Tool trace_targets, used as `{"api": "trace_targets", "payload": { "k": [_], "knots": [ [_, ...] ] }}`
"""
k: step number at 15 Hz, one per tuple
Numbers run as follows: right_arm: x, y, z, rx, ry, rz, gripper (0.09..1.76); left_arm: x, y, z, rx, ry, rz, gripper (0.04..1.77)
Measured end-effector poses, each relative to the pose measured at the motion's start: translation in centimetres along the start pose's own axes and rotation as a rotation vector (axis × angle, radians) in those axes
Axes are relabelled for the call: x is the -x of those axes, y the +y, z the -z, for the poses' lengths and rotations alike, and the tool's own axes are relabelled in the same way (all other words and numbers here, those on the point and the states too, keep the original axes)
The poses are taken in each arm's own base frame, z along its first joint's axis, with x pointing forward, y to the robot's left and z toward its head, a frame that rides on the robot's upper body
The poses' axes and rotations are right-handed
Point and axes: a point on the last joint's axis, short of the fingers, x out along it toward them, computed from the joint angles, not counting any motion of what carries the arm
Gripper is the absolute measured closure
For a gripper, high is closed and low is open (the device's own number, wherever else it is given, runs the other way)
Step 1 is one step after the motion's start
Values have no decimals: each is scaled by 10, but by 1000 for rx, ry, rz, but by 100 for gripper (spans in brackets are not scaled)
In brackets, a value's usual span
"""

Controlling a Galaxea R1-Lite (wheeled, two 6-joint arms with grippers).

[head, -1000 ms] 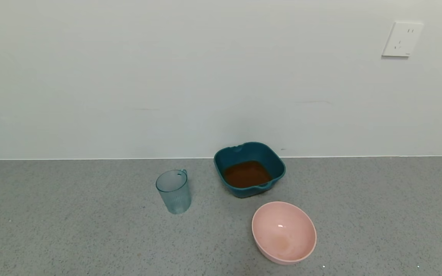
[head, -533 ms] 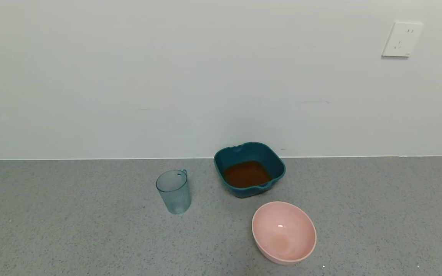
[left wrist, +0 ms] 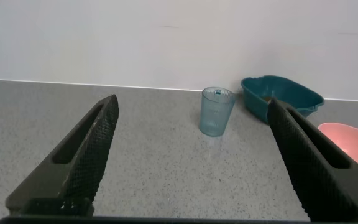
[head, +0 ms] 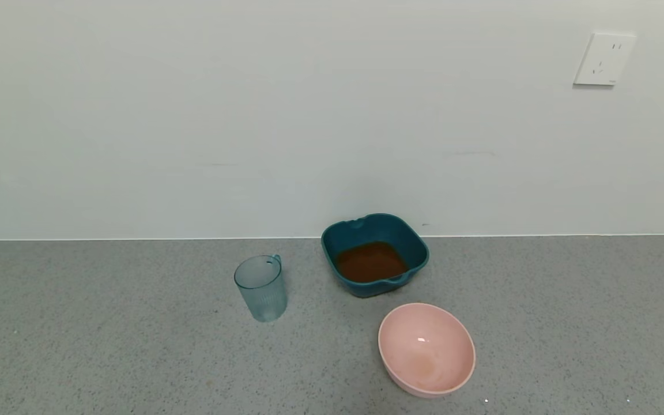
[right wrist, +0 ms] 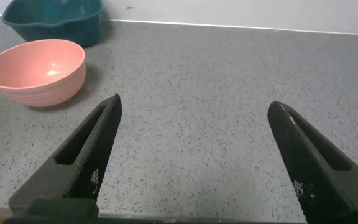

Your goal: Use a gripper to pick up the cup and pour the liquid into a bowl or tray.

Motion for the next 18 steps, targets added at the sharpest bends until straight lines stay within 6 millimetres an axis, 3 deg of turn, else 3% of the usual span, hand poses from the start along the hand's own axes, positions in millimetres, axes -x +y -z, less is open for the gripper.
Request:
{"api": "trace_targets", "payload": {
  "k": [6, 9, 18],
  "knots": [
    [0, 0, 0, 0, 0, 0, 14, -11, 4, 38, -72, 39, -14, 9],
    [0, 0, 0, 0, 0, 0, 14, -12, 5, 55, -84, 143, -22, 9],
    [0, 0, 0, 0, 0, 0, 14, -11, 6, 62, -38, 209, -30, 9]
  ]
}}
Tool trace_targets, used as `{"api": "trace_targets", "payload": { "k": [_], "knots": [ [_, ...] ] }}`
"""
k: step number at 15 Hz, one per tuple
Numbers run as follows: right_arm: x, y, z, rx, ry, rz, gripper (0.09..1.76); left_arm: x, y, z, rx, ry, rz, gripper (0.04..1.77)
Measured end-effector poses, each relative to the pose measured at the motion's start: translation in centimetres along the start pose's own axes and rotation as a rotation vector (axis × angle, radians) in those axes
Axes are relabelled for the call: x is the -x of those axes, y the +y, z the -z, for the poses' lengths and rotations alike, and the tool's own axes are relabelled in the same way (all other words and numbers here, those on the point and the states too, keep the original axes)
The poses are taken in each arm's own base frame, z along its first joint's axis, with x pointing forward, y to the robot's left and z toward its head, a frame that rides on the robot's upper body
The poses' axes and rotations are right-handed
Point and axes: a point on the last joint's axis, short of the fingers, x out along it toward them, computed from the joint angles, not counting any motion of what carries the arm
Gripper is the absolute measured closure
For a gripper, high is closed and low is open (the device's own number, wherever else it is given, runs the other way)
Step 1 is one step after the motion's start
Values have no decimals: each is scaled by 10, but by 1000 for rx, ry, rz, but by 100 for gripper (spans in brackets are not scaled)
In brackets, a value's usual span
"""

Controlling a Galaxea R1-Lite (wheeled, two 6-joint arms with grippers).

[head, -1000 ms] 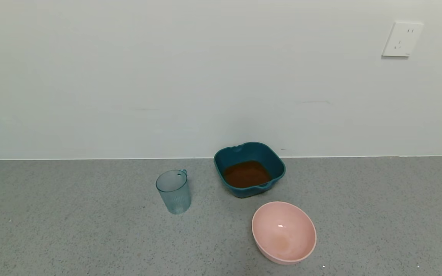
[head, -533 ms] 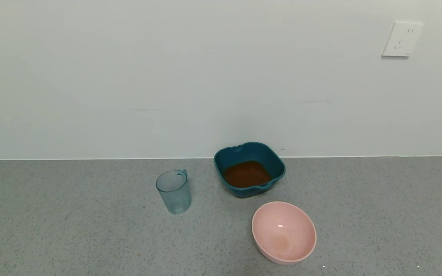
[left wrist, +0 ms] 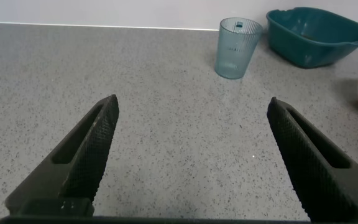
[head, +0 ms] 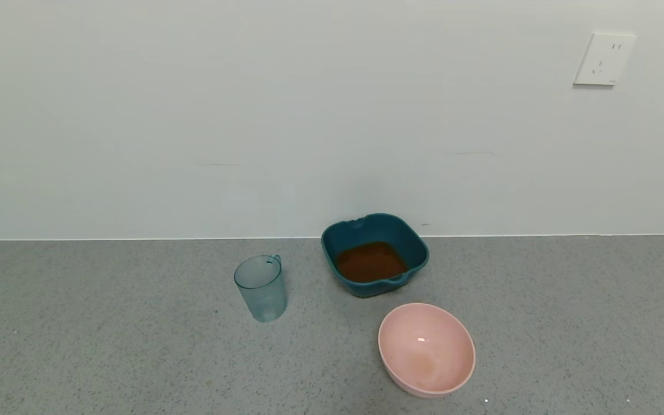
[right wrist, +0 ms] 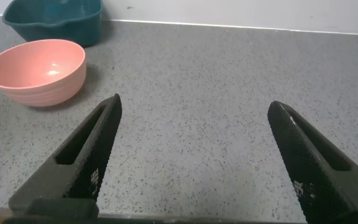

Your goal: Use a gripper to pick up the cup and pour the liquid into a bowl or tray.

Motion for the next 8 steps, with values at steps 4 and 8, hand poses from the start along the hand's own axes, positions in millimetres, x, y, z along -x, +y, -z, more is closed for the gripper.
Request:
{"api": "trace_targets", "payload": {
  "k": [4, 8],
  "knots": [
    [0, 0, 0, 0, 0, 0, 14, 0, 0, 0, 3, -2, 0, 9],
    [0, 0, 0, 0, 0, 0, 14, 0, 0, 0, -12, -1, 1, 9]
  ]
}}
